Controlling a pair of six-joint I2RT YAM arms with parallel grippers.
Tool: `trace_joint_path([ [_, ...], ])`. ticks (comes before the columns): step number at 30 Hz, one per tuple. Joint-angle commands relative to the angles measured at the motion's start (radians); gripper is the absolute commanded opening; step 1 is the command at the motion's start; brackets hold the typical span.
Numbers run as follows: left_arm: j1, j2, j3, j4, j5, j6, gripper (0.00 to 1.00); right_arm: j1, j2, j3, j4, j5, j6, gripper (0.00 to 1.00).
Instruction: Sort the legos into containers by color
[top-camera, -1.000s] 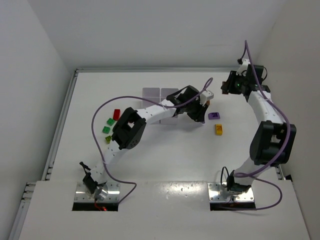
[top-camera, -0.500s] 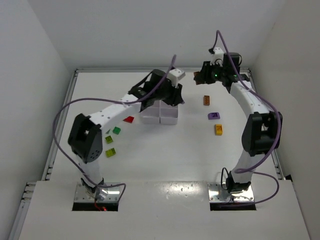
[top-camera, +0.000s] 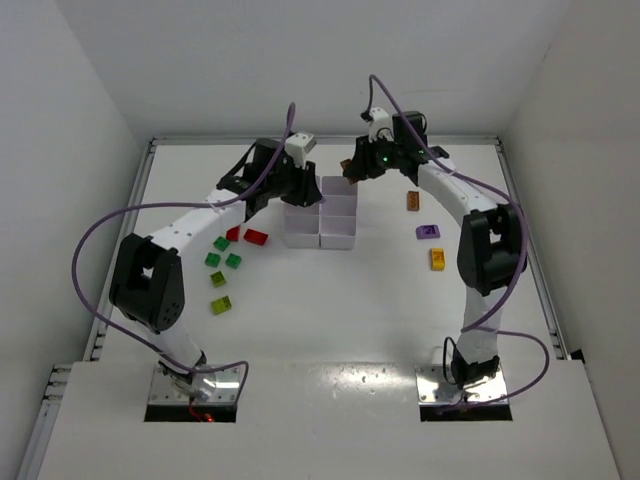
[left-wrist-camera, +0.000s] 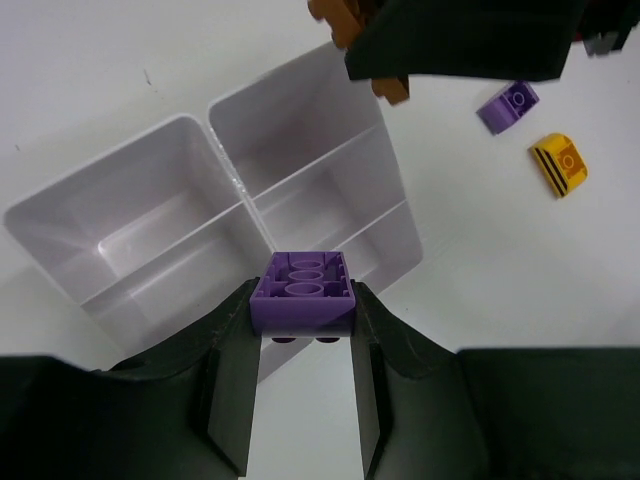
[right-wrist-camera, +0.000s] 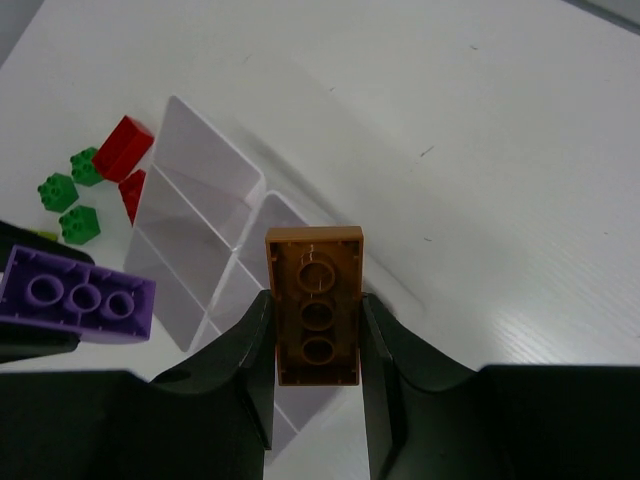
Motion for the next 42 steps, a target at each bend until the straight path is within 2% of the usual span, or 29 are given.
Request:
trace_joint_path([
  [1, 0.036, -0.02, 0.012, 0.039, 0.039, -0.03, 0.0, 0.034, -0.009, 0.053, 0.031, -0.026, -0.042, 0.0],
  [10, 0.078, -0.01, 0.021, 0.039, 0.078, -0.04, 0.0, 0.077, 0.02, 0.043, 0.031, 0.015, -0.081, 0.0],
  [20, 0.087, -0.001, 0.021, 0.039, 0.107, -0.04, 0.0, 0.104, 0.053, 0.061, 0.031, 0.066, -0.193, 0.12],
  [25, 0.087, 0.008, 0.021, 0.039, 0.117, -0.04, 0.0, 0.113, 0.053, 0.061, 0.031, 0.087, -0.242, 0.24],
  [26, 0.087, 0.008, 0.021, 0.039, 0.117, -0.04, 0.0, 0.113, 0.053, 0.061, 0.031, 0.087, -0.242, 0.31],
  [34, 0.087, 0.036, 0.039, 0.039, 0.136, -0.049, 0.0, 0.123, 0.017, 0.018, 0.054, 0.133, -0.251, 0.55],
  [37, 0.067, 0.045, 0.039, 0.05, 0.136, -0.049, 0.0, 0.123, -0.007, -0.008, 0.072, 0.133, -0.242, 0.59],
  [42, 0.018, 0.078, 0.059, 0.07, 0.124, -0.049, 0.0, 0.087, -0.096, -0.03, 0.127, 0.163, -0.133, 0.59],
])
